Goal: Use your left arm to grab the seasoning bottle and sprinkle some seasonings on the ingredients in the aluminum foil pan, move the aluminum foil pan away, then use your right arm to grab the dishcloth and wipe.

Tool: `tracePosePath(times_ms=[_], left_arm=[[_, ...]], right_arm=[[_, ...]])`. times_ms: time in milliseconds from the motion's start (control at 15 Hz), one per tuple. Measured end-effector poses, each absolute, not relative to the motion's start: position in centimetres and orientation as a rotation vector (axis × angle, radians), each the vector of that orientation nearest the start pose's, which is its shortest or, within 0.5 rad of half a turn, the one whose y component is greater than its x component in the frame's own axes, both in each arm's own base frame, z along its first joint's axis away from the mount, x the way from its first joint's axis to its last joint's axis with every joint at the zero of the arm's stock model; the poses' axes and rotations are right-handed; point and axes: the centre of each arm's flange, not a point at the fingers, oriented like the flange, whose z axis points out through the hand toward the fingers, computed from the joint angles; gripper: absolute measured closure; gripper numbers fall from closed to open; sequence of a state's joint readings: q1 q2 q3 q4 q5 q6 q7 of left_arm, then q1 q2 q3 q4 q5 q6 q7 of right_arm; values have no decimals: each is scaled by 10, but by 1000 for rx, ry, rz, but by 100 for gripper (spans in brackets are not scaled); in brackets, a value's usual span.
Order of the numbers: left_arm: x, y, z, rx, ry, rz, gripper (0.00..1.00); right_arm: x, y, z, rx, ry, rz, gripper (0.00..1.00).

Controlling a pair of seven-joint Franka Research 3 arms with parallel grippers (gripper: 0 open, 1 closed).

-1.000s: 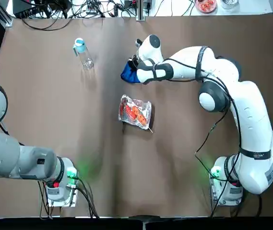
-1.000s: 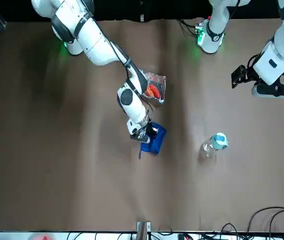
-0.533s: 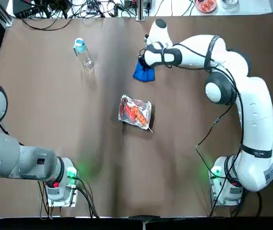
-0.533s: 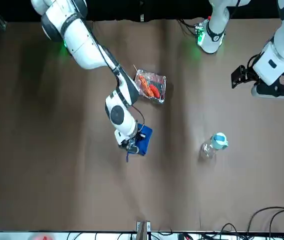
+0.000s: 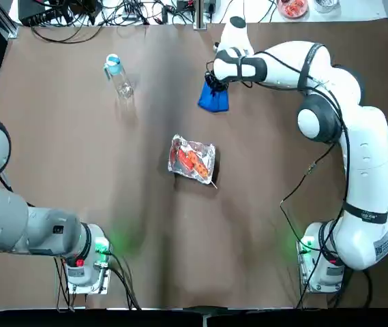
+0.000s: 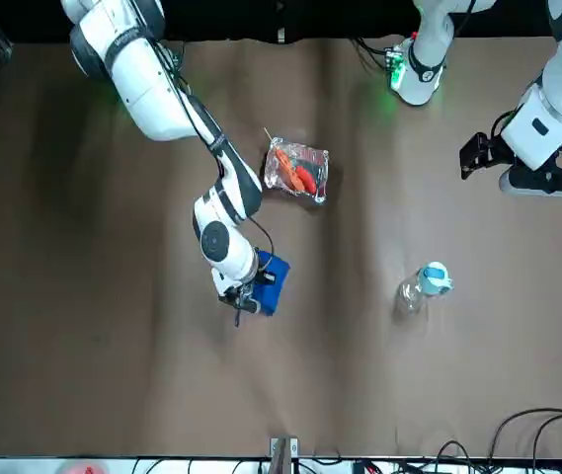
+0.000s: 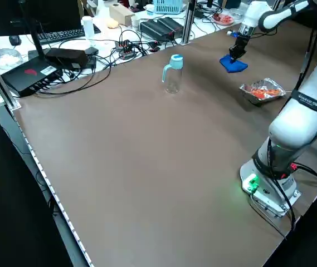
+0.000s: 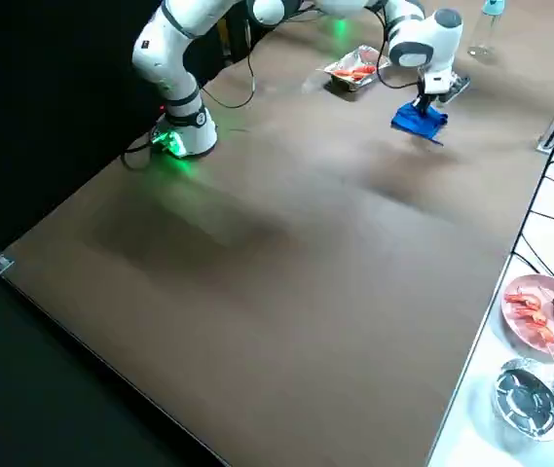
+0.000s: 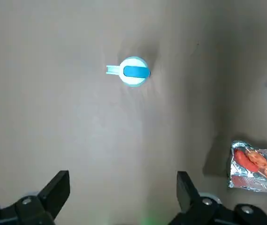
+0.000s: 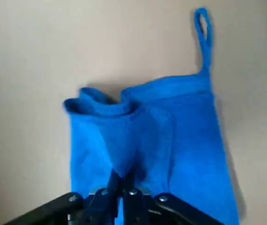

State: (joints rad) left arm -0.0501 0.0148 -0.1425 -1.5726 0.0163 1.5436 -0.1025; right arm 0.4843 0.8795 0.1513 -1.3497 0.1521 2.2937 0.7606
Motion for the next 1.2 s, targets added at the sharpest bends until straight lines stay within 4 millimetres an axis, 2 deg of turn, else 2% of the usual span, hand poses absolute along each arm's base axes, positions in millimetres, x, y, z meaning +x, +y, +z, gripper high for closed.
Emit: tracePosePath(times_ms=[200, 333, 533, 733, 933, 1200], left_arm=[[546, -104, 613, -3118, 139, 61, 0], [546, -104, 613, -3118, 135, 60, 0], [546, -104, 613, -3118, 130, 59, 0], [546, -104, 613, -3118, 130, 59, 0], [546, -104, 613, -3118, 129, 61, 0], [548, -105, 609, -3118, 130, 71, 0]], right_arm=[[612, 416, 262, -2925, 389, 215, 94], [619, 394, 300, -2938, 397, 241, 94], [631, 342, 345, -2965, 404, 309, 94], [643, 271, 383, -2984, 355, 394, 94], [653, 196, 399, -2985, 275, 480, 94], [665, 112, 396, -3045, 150, 497, 94]])
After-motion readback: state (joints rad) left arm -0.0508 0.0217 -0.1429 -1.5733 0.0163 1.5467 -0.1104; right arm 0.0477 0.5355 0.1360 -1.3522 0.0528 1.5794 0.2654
